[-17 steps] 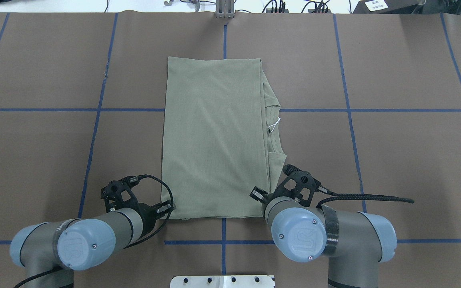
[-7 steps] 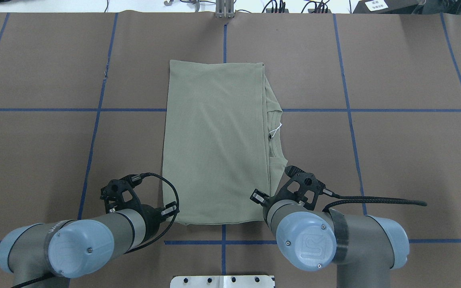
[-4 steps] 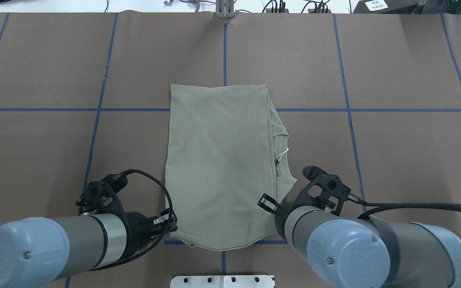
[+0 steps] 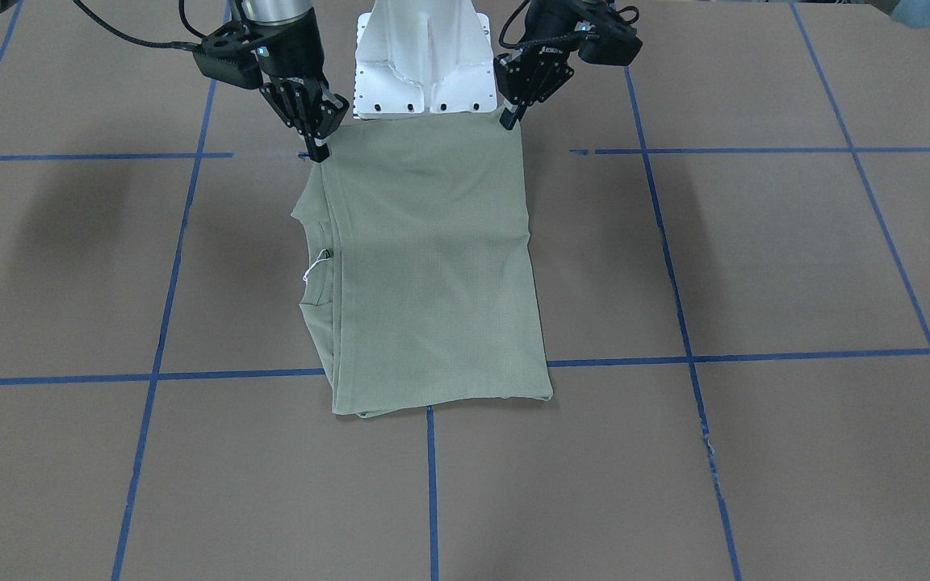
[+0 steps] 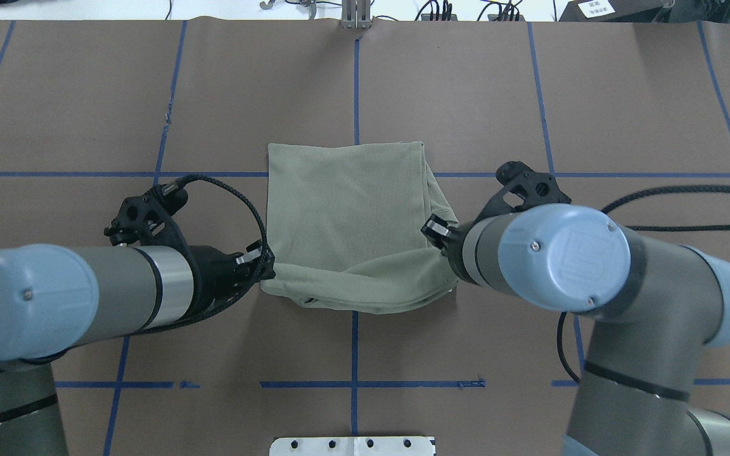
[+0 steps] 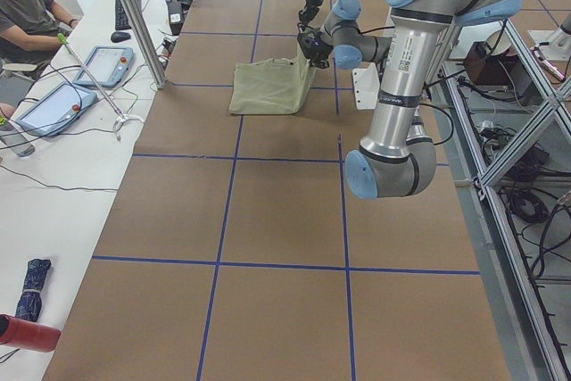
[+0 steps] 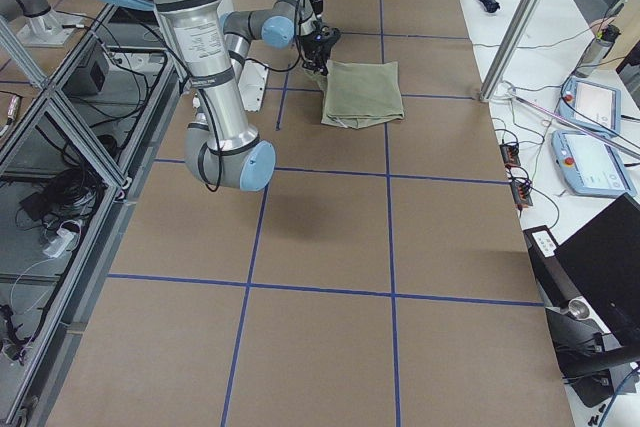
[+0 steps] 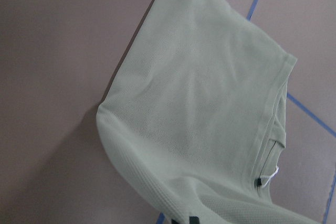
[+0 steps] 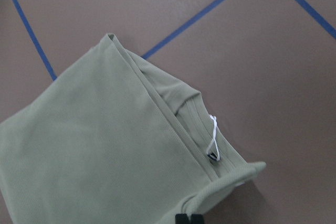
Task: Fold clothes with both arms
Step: 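Lift the near edge with both grippers and fold it away from the robot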
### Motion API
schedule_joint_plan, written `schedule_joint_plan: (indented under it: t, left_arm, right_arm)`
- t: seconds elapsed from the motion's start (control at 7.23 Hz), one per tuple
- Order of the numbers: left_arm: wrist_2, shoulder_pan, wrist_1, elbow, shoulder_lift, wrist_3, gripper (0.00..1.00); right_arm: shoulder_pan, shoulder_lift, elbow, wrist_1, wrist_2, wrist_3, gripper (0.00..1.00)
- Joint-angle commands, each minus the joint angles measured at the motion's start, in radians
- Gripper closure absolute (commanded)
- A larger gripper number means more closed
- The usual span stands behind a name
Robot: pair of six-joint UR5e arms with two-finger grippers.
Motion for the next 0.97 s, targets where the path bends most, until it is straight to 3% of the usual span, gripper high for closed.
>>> schedule_joint_plan:
  t: [0.0, 0.41, 0.83]
  left_arm:
    - [0.001, -0.118, -0.015, 0.159, -0.081, 0.087, 1.0]
    - [0.005, -0.163, -0.232, 0.405, -0.116, 0.106, 1.0]
    - [0.008, -0.194, -0.337, 0.604, -0.177, 0.112, 1.0]
  right_arm:
    - [0.137, 0.092, -0.21, 0.109, 0.08, -0.072, 1.0]
    - [0.159, 0.135, -0.475, 0.356, 0.094, -0.093, 1.0]
    - [0.188, 0.182, -0.624, 0.429, 0.124, -0.142, 1.0]
